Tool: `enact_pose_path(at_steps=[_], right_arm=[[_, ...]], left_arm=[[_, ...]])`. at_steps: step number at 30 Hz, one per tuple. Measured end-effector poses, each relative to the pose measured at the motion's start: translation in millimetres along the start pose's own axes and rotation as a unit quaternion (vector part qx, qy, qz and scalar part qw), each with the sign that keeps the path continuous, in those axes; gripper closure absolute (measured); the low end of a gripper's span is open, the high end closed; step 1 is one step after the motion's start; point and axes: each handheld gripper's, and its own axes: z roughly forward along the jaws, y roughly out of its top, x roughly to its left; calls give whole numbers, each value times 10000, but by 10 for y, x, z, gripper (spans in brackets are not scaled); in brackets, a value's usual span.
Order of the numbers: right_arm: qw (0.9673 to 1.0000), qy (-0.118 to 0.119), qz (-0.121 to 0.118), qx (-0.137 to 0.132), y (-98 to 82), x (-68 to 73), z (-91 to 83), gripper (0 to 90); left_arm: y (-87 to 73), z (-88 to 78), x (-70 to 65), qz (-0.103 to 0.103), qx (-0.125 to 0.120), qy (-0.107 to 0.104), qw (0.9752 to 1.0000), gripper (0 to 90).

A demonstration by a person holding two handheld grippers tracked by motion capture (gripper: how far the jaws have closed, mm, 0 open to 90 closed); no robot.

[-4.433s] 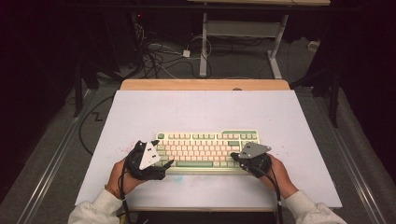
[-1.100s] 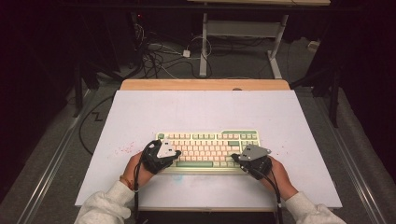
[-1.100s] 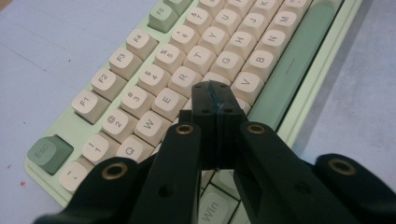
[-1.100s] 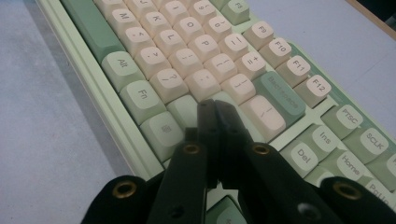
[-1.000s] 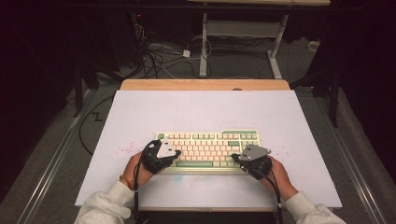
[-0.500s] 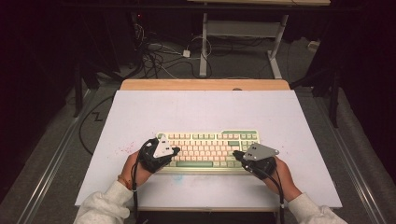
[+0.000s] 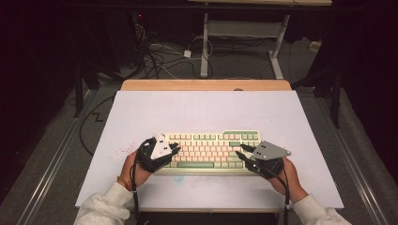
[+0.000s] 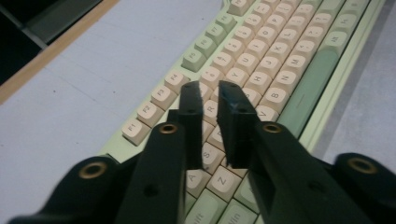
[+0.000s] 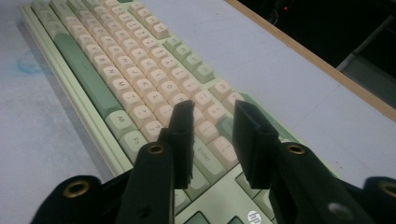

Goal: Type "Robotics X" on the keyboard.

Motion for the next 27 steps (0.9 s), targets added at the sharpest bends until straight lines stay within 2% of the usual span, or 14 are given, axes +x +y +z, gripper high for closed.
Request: enact_pose_path(at_steps=[5,6,10,12,14,16,18,20,22,25,27], right_arm=[[10000,-51,49,-12,-9,-13,6,560],[10000,-75,47,-14,-10,-15,8,534],[9998,-147,101,-46,-17,-27,14,467],[9998,-159,120,-52,-22,-29,19,432],[9997,-191,120,-55,-24,-27,23,397],[9997,-201,141,-86,-24,-30,25,371],[9995,-254,151,-110,-23,-35,26,335],[9993,-289,176,-140,-19,-40,28,302],[9992,-324,190,-166,-18,-44,30,267],[9988,-382,221,-189,-21,-48,38,215],[9986,-407,272,-212,-23,-53,40,193]], left_arm=[[-3,4,4,12,-27,76,10000,663],[-1,5,4,27,-25,117,9999,606],[0,-4,5,60,-88,254,9996,509],[-1,-3,0,11,-121,345,9993,437],[-7,-3,-10,9,-163,433,9989,411],[-10,0,-23,-20,-203,525,9984,317],[-14,4,-29,-45,-238,498,9985,308],[-12,11,-41,-41,-239,549,9982,240],[-13,14,-49,-54,-279,512,9983,233],[-10,22,-65,-35,-297,525,9982,173],[-12,26,-73,-48,-338,493,9982,172]])
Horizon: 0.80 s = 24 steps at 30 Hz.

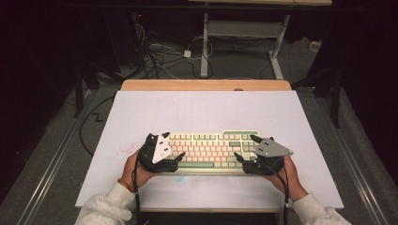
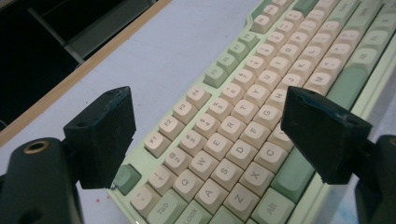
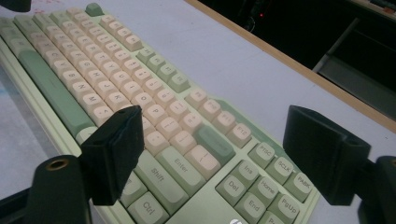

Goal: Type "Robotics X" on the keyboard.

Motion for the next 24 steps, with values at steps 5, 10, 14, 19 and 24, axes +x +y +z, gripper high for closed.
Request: enact_pose_path(at_steps=[5,10,14,19,24], right_arm=[[9999,-12,98,-42,-3,-11,5,156],[9999,63,78,-17,0,-14,12,162],[10000,94,-5,2,3,1,14,163],[10000,57,-68,1,9,17,5,163],[9999,-42,-148,5,19,15,-36,163]], left_arm=[[-2,20,-30,76,39,-7,10000,149],[7,22,-48,83,-4,-54,10000,149],[16,27,-63,124,13,0,9999,149],[25,9,-83,189,-14,38,9998,149],[25,-38,-100,242,-84,60,9997,149]])
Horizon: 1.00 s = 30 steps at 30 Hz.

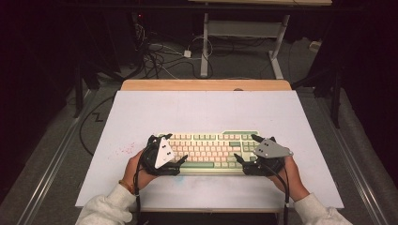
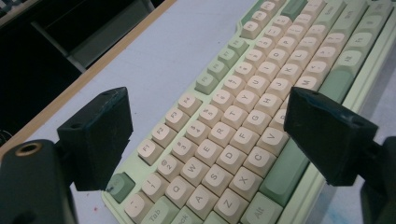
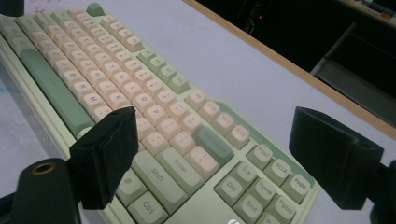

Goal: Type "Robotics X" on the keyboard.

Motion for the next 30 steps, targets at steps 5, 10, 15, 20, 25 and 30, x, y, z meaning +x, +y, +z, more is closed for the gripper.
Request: enact_pose_path(at_steps=[5,10,15,20,25,30], right_arm=[[10000,-36,-27,-7,-1,-9,-53,173],[10000,-73,-46,-39,-14,-11,-93,179],[9999,-116,-86,-72,-19,-13,-137,178],[9998,-139,-114,-57,-30,-14,-179,178],[9996,-205,-160,-68,-33,-15,-227,175],[9995,-230,-170,-93,-47,-16,-276,174]], left_arm=[[3,-48,-20,48,-58,-15,10000,150],[0,-93,-30,64,-139,44,9999,150],[-11,-137,-34,126,-132,77,9998,150],[-29,-177,-42,185,-106,126,9997,149],[-53,-237,-35,204,-124,139,9996,149],[-78,-283,-26,204,-136,139,9996,149]])
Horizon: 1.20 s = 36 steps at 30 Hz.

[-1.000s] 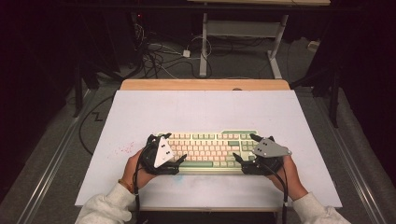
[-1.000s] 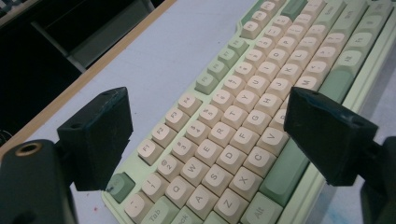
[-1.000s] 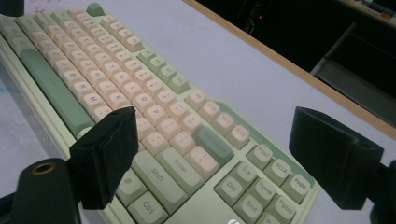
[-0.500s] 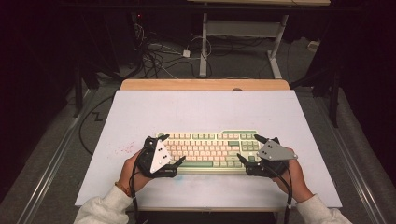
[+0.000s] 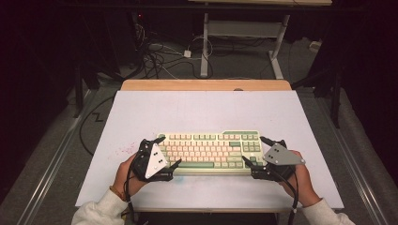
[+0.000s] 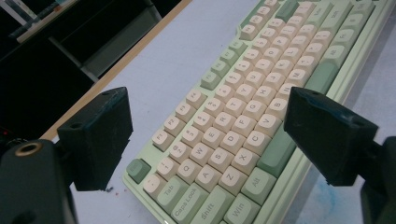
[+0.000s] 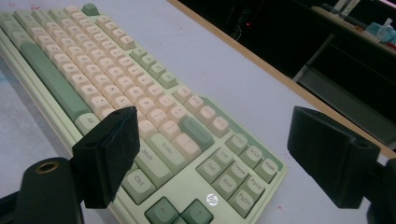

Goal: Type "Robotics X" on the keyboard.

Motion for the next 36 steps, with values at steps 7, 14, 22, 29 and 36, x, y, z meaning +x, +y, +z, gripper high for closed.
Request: enact_pose_path(at_steps=[7,14,22,29,36], right_arm=[[9999,-103,-44,-27,-28,-15,-68,175],[9998,-186,-54,-72,-55,-40,-150,175],[9996,-266,2,-72,-113,-78,-233,175],[9994,-345,24,-46,-196,-113,-278,176],[9992,-392,94,-42,-281,-150,-333,175]], left_arm=[[-38,-60,12,28,-13,-10,10000,149],[-78,-103,7,59,20,10,10000,149],[-155,-165,23,36,27,81,10000,149],[-238,-205,33,10,84,143,9999,149],[-323,-229,42,-30,139,178,9997,149]])
